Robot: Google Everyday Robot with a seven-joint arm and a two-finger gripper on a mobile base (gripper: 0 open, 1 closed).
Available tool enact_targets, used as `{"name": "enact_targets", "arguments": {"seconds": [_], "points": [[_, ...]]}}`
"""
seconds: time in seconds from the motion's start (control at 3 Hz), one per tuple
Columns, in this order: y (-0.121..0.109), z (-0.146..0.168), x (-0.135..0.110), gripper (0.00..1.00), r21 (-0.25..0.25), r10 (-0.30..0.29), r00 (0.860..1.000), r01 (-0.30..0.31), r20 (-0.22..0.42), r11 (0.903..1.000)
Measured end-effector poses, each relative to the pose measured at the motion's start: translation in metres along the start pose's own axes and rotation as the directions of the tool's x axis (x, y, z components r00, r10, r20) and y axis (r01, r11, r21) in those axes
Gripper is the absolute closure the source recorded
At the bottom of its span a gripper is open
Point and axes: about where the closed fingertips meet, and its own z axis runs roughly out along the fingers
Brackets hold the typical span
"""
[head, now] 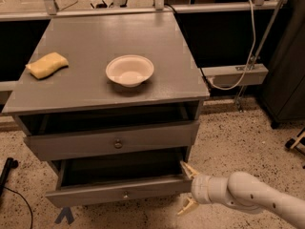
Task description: Open middle drawer
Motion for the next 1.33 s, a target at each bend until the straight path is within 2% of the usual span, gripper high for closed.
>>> {"name": "enact_targets", "arguments": {"seconds": [0.33,0.67,1.0,1.33], "points": [[-0.004,-0.022,-0.014,0.18,0.061,-0.005,1.0,0.003,0.029,0.9981],[-0.018,-0.04,-0.024,0.48,0.128,-0.014,1.0,0.01,0.028,0.9917],[-0.032,-0.041,-0.027,0.72,0.159,-0.025,0.999,0.021,0.026,0.9871],[-0.054,-0.023,-0.017,1.0,0.159,-0.037,0.999,0.035,0.01,0.9867]]}}
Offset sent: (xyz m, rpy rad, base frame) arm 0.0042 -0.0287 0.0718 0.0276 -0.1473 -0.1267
